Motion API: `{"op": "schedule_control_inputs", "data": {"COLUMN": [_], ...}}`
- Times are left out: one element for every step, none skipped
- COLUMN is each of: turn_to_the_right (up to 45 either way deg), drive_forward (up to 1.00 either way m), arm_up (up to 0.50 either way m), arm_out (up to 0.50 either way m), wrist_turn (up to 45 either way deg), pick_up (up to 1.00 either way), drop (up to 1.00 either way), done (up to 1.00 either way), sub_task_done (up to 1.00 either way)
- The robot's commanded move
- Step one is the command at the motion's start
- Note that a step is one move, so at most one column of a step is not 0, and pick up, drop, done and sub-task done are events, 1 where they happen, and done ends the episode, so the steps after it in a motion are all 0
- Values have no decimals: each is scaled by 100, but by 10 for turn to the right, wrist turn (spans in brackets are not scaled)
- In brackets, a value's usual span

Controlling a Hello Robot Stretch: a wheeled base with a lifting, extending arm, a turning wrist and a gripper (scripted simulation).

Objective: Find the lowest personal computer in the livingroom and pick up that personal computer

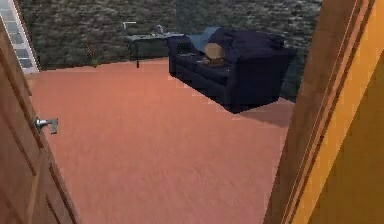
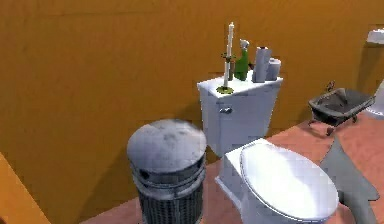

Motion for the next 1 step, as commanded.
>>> {"op": "schedule_control_inputs", "data": {"turn_to_the_right": [0], "drive_forward": [55], "arm_up": [0], "arm_out": [0], "wrist_turn": [0], "pick_up": [0], "drop": [0], "done": [0], "sub_task_done": [0]}}
